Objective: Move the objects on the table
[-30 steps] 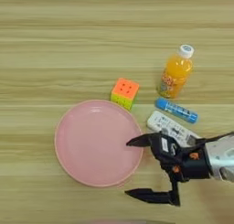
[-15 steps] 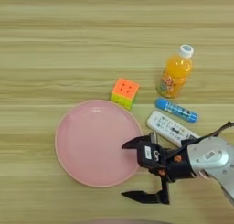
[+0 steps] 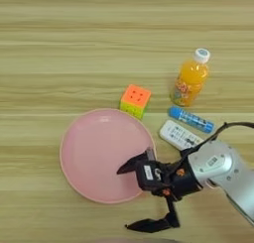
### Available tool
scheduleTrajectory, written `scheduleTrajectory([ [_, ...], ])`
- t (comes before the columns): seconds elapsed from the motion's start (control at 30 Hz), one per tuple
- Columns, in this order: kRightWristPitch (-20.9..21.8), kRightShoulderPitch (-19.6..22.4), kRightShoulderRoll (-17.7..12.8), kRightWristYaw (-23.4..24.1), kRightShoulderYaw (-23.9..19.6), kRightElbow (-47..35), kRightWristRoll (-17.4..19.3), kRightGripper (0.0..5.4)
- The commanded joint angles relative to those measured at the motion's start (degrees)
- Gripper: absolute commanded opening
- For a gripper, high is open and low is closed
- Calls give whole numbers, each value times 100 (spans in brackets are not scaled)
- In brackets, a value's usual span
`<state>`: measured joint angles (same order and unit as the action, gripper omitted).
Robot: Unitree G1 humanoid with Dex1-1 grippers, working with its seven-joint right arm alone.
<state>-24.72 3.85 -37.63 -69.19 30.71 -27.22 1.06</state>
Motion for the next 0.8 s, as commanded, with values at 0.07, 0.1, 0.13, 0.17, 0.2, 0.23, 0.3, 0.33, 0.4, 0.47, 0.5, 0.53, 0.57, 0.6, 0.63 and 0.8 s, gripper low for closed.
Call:
scheduleTrajectory([
  [0.07, -66, 337, -191, -172, -83, -268, 196, 537],
  [0.1, -112, 323, -197, -216, -70, -276, 214, 537],
  [0.13, -142, 311, -214, -256, -46, -271, 204, 537],
  [0.17, -162, 297, -238, -289, -16, -259, 183, 537],
  [0.2, -198, 289, -265, -322, 11, -251, 164, 537],
  [0.23, -236, 287, -320, -390, 60, -245, 148, 537],
  [0.3, -286, 309, -448, -542, 163, -218, 96, 537],
  [0.33, -285, 339, -518, -621, 228, -183, 49, 537],
  [0.4, -288, 392, -599, -719, 322, -125, -26, 537],
  [0.47, -291, 437, -692, -866, 431, -96, -79, 537],
  [0.5, -289, 449, -742, -935, 466, -98, -86, 537],
  [0.53, -278, 465, -800, -1000, 498, -101, -90, 537],
  [0.57, -271, 473, -853, -1054, 520, -110, -93, 537],
  [0.6, -236, 473, -946, -1165, 551, -153, -92, 537],
  [0.63, -207, 471, -1026, -1257, 576, -196, -88, 537],
  [0.8, -84, 504, -1237, -1496, 586, -268, -98, 537],
])
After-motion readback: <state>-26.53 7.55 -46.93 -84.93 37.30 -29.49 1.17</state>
